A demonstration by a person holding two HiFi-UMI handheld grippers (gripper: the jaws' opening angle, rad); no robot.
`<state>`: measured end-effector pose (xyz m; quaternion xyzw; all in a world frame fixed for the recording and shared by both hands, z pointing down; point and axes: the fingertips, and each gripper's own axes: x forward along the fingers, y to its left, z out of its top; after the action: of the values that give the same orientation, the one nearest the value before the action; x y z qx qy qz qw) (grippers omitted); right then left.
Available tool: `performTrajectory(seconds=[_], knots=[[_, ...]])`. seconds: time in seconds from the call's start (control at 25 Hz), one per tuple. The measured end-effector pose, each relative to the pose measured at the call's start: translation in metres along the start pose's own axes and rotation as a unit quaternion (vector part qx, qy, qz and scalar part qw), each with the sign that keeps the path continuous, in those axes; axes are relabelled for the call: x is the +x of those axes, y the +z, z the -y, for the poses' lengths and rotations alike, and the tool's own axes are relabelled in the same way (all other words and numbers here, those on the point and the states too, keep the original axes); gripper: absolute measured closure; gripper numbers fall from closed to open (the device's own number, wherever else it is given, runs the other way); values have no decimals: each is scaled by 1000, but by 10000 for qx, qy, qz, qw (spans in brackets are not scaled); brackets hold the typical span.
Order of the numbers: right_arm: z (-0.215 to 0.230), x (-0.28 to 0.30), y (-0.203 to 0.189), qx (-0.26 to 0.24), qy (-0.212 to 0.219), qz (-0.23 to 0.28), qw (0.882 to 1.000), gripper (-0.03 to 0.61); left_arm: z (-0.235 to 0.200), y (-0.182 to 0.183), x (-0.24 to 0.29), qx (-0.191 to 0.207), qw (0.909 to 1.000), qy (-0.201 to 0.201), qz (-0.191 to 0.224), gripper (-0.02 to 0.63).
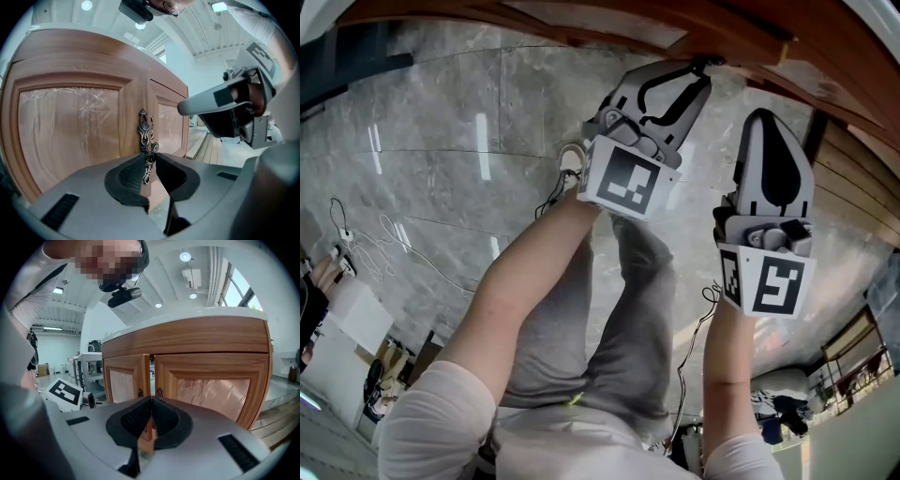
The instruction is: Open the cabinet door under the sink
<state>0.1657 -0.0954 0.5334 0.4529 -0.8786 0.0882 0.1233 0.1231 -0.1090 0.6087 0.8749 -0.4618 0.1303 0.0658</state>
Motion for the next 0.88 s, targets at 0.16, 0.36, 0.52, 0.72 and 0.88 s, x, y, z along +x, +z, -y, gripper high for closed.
performTrajectory(seconds=[0.16, 0.36, 0.52, 0.72, 0.88], knots=[[3, 13, 5, -115, 38, 13, 9999, 548, 0, 6, -4, 132, 9998, -115, 4, 532], [17, 31, 16, -111, -14, 57, 9999, 547, 0, 7, -1, -31, 9998, -185, -108, 532], [15, 41, 25, -230, -12, 151, 9996, 546, 0, 10, -7, 75, 9996, -270, -10, 532], [15, 56, 24, -272, 88, 139, 9995, 546, -1, 12, -10, -2, 9992, -405, 54, 532], [16, 63, 19, -239, 166, 30, 9996, 546, 0, 11, -12, -81, 9984, -555, -43, 534]])
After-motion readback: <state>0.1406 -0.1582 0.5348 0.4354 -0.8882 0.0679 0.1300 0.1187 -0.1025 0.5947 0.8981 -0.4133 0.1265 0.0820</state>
